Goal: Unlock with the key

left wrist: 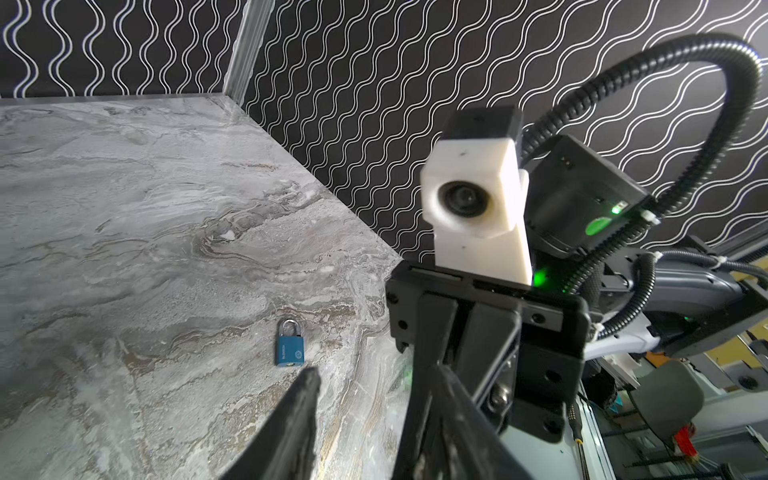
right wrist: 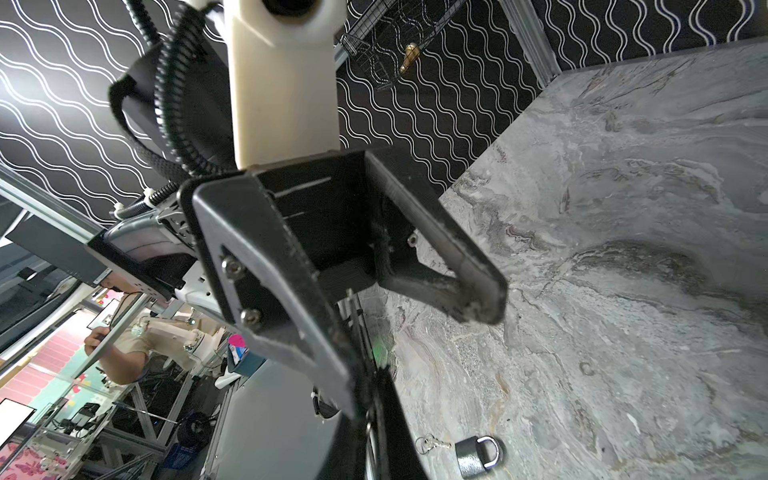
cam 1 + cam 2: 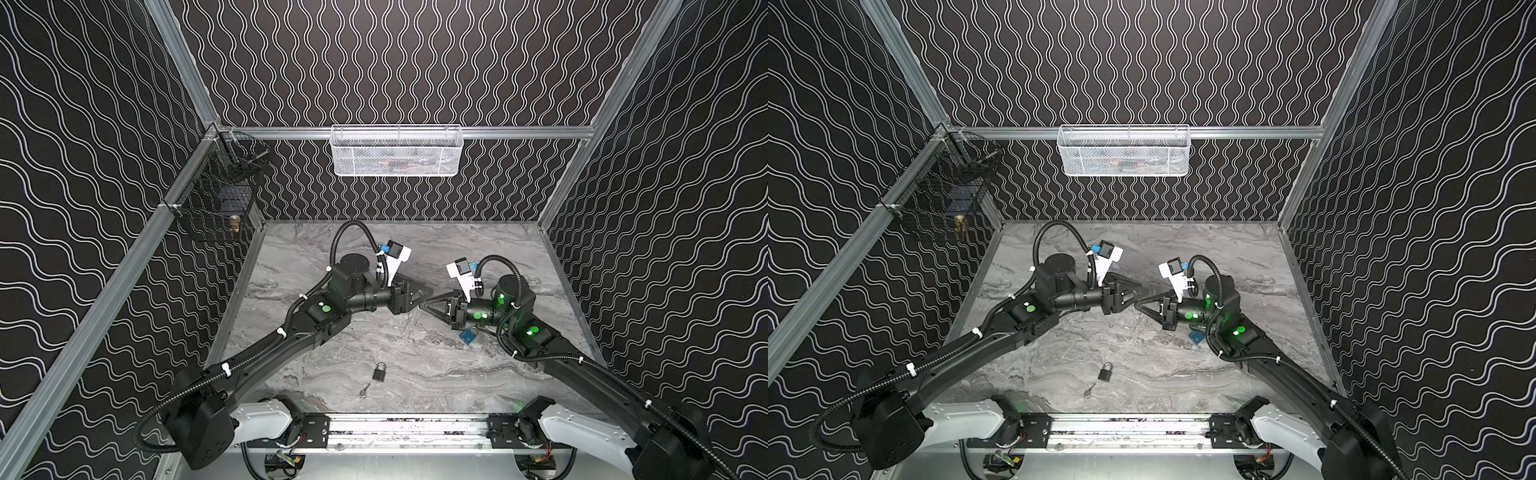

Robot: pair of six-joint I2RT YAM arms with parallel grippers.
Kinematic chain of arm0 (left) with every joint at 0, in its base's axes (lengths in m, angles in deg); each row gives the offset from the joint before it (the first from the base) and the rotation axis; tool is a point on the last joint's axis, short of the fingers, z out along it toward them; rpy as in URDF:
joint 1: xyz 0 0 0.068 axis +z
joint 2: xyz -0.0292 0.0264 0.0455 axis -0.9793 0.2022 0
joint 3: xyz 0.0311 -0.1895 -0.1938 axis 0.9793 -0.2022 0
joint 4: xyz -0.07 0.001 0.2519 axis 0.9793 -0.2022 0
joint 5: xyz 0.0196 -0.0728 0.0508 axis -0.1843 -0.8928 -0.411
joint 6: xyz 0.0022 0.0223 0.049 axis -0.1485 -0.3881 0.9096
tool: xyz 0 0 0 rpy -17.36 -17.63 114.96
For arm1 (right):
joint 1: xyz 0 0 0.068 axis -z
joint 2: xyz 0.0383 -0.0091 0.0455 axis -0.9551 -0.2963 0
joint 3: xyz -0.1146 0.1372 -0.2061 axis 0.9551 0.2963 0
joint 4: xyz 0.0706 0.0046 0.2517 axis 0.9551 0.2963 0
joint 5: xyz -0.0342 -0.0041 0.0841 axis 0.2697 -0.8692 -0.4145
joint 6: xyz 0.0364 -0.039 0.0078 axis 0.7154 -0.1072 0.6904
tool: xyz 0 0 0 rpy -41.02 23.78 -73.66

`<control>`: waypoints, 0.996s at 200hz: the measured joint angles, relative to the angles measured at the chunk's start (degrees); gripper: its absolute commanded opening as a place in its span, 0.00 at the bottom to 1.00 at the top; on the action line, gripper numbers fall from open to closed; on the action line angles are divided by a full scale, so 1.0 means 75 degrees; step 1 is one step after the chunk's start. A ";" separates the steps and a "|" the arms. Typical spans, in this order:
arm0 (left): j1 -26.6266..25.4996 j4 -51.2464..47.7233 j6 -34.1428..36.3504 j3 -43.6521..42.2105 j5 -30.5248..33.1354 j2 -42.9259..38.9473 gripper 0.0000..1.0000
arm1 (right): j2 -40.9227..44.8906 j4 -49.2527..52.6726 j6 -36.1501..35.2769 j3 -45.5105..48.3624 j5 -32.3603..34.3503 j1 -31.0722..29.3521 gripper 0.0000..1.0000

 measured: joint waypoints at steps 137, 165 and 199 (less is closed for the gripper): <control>-0.1539 -0.1932 0.0006 0.0428 0.2929 0.0764 0.76 | 0.0417 0.4409 -0.0376 -0.0289 0.1405 0.2498 0.00; -0.2133 -0.2020 0.0050 0.0487 0.3270 0.1472 0.76 | 0.0172 0.4864 -0.0408 -0.0399 0.1568 0.3226 0.00; -0.2655 -0.2037 0.0367 0.1017 0.3637 0.2532 0.76 | -0.0160 0.5056 -0.0408 -0.0466 0.1495 0.4074 0.00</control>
